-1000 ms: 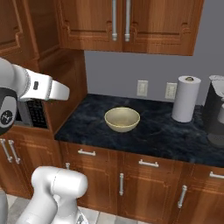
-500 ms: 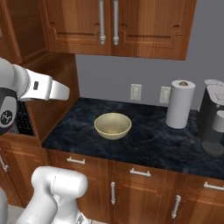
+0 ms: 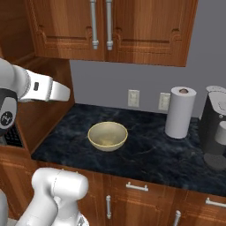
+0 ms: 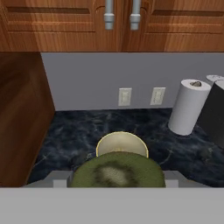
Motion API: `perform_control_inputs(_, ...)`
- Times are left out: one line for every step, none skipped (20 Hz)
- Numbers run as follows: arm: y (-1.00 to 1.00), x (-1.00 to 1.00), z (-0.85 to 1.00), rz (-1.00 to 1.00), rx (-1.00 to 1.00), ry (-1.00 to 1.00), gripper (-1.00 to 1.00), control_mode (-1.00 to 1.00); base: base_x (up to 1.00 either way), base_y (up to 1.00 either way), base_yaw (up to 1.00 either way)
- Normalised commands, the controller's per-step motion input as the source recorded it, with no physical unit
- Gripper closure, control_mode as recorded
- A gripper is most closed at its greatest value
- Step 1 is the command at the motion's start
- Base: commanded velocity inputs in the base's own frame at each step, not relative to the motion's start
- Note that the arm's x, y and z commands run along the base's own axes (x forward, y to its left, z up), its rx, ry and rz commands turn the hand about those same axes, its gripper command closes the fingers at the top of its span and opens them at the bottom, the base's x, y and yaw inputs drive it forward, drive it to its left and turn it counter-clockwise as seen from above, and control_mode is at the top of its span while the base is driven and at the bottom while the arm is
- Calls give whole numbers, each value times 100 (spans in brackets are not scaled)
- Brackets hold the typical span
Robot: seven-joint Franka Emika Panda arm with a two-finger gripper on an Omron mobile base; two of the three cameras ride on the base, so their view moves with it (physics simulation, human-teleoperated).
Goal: Open the cabinet. Pick the kiwi and apple from the cabinet and place them into the bowl. Then close the cabinet.
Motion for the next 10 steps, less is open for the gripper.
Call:
perform_control_inputs(0,0,0,0,0,0,100,100,39,-28,0)
perform_control_inputs(0,0,0,0,0,0,100,100,36,-28,0)
perform_control_inputs(0,0,0,0,0,0,100,100,36,-28,0)
perform_control_inputs(0,0,0,0,0,0,100,100,36,-31,0)
perform_control_inputs(0,0,0,0,0,0,100,100,35,-26,0)
perform_control_inputs(0,0,0,0,0,0,100,100,28,0,0)
perform_control_inputs(0,0,0,0,0,0,100,100,23,-3,0)
perform_control_inputs(0,0,0,0,0,0,100,100,18,-5,0)
perform_control_inputs(0,0,0,0,0,0,100,100,16,-1,0)
perform_control_inputs(0,0,0,0,0,0,100,100,18,-3,0)
